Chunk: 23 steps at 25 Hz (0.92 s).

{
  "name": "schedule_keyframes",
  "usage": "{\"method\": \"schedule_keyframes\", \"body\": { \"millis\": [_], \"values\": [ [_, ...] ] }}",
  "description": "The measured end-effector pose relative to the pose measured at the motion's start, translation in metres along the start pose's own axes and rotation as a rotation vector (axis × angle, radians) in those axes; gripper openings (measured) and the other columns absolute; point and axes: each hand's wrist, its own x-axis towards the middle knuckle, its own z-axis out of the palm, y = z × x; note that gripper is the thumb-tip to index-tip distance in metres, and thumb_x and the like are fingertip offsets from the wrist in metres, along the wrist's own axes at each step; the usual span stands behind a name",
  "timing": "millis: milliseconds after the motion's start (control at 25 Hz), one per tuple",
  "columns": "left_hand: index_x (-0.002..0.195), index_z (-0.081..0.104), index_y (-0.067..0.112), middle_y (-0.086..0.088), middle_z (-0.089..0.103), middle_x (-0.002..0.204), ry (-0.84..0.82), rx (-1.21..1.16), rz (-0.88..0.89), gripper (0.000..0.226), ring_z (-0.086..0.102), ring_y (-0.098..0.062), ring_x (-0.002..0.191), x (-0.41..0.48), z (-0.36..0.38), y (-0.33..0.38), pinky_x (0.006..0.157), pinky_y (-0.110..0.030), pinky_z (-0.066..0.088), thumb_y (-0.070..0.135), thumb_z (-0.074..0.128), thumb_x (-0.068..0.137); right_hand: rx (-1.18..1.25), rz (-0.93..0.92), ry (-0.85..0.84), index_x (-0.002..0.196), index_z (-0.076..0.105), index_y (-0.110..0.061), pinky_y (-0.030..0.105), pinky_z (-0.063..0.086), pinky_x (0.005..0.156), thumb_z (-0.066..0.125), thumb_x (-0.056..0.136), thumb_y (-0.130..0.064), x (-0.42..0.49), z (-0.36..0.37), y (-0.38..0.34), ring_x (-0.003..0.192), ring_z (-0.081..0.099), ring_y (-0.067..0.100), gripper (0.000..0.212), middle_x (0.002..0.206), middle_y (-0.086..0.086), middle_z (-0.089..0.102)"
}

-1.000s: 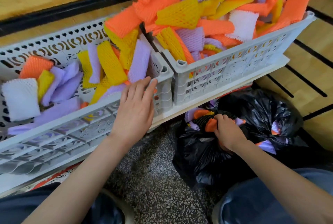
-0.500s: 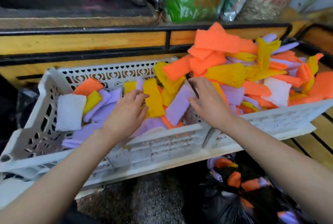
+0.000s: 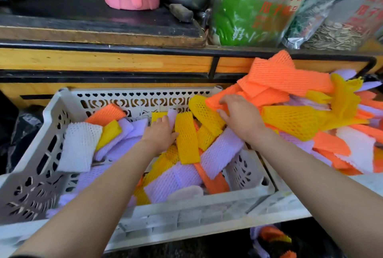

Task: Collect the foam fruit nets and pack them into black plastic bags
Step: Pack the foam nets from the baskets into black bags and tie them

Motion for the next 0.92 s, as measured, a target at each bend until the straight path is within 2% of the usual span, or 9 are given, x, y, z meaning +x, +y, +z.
{"method": "schedule_keyframes", "body": {
  "millis": [120, 240, 320, 400, 520, 600, 720, 840, 920],
  "values": [
    [0.128, 0.037, -0.001, -0.02, 0.054, 0.121, -0.002, -0.132, -0.117, 0.043, 0.053, -0.033, 0.11, 0.011, 0.005, -0.006, 0.085, -0.04, 0.045, 0.024, 0.049, 0.095, 0.012, 0.021, 0.048, 0.116, 0.054, -0.011, 0.039, 0.042, 0.076, 0.045, 0.097, -0.032, 0.005, -0.007, 0.002, 0.102, 0.058, 0.032, 0.03, 0.11, 0.013, 0.064],
    [0.117, 0.044, 0.0, -0.017, 0.06, 0.103, 0.002, -0.252, -0.203, 0.028, 0.058, -0.031, 0.091, 0.014, 0.005, -0.012, 0.07, -0.038, 0.046, 0.014, 0.047, 0.093, 0.111, -0.039, 0.134, 0.11, 0.052, -0.011, 0.037, 0.039, 0.064, 0.044, 0.098, -0.035, 0.007, -0.019, -0.006, 0.088, 0.062, 0.031, 0.028, 0.095, 0.011, 0.067],
    [0.113, 0.045, 0.0, -0.011, 0.057, 0.089, 0.091, -0.411, -0.23, 0.024, 0.053, -0.026, 0.08, 0.012, -0.003, -0.01, 0.061, -0.031, 0.038, 0.012, 0.049, 0.093, 0.213, -0.091, 0.179, 0.104, 0.049, -0.011, 0.034, 0.036, 0.058, 0.044, 0.098, -0.035, 0.007, -0.028, -0.018, 0.077, 0.061, 0.028, 0.025, 0.085, 0.007, 0.065],
    [0.107, 0.045, 0.003, -0.003, 0.049, 0.078, 0.28, -0.629, -0.233, 0.017, 0.047, -0.02, 0.072, 0.003, -0.018, -0.002, 0.053, -0.028, 0.031, 0.009, 0.049, 0.092, 0.303, -0.126, 0.208, 0.101, 0.045, -0.012, 0.036, 0.04, 0.057, 0.044, 0.098, -0.035, 0.007, -0.038, -0.032, 0.071, 0.06, 0.026, 0.023, 0.08, 0.004, 0.062],
    [0.097, 0.041, 0.008, -0.002, 0.045, 0.078, 0.47, -0.863, -0.152, 0.009, 0.044, -0.016, 0.069, -0.022, -0.046, 0.016, 0.058, -0.027, 0.035, 0.008, 0.048, 0.092, 0.419, -0.084, 0.199, 0.095, 0.042, -0.014, 0.043, 0.047, 0.065, 0.046, 0.096, -0.038, 0.008, -0.045, -0.057, 0.078, 0.062, 0.028, 0.024, 0.083, 0.006, 0.064],
    [0.095, 0.04, 0.013, 0.001, 0.047, 0.079, 0.45, -1.067, -0.088, 0.007, 0.046, -0.009, 0.067, -0.045, -0.061, 0.029, 0.06, -0.025, 0.039, 0.01, 0.046, 0.095, 0.498, -0.024, 0.165, 0.095, 0.045, -0.014, 0.041, 0.048, 0.074, 0.051, 0.094, -0.038, 0.008, -0.046, -0.077, 0.088, 0.063, 0.027, 0.025, 0.091, 0.006, 0.066],
    [0.098, 0.041, 0.018, 0.006, 0.053, 0.092, 0.403, -1.356, 0.074, 0.004, 0.056, -0.001, 0.081, -0.08, -0.078, 0.033, 0.068, -0.015, 0.048, 0.018, 0.045, 0.098, 0.726, -0.008, 0.064, 0.095, 0.047, -0.019, 0.028, 0.044, 0.076, 0.053, 0.093, -0.034, 0.002, -0.048, -0.112, 0.089, 0.06, 0.015, 0.016, 0.093, -0.005, 0.061],
    [0.109, 0.04, 0.016, 0.009, 0.053, 0.097, 0.471, -1.192, 0.123, 0.029, 0.054, 0.012, 0.081, -0.1, -0.079, 0.01, 0.072, -0.01, 0.045, 0.021, 0.061, 0.089, 1.009, -0.024, -0.121, 0.107, 0.047, -0.021, 0.028, 0.052, 0.083, 0.043, 0.097, -0.032, -0.011, -0.053, -0.143, 0.096, 0.059, 0.009, 0.015, 0.107, -0.006, 0.057],
    [0.11, 0.042, 0.017, 0.011, 0.054, 0.095, 0.582, -1.072, 0.085, 0.033, 0.053, 0.015, 0.081, -0.107, -0.08, -0.012, 0.071, -0.007, 0.043, 0.017, 0.065, 0.087, 1.109, -0.045, -0.227, 0.118, 0.045, -0.018, 0.027, 0.055, 0.081, 0.041, 0.099, -0.026, -0.015, -0.051, -0.153, 0.099, 0.06, 0.01, 0.022, 0.116, -0.003, 0.055]
  ]
}}
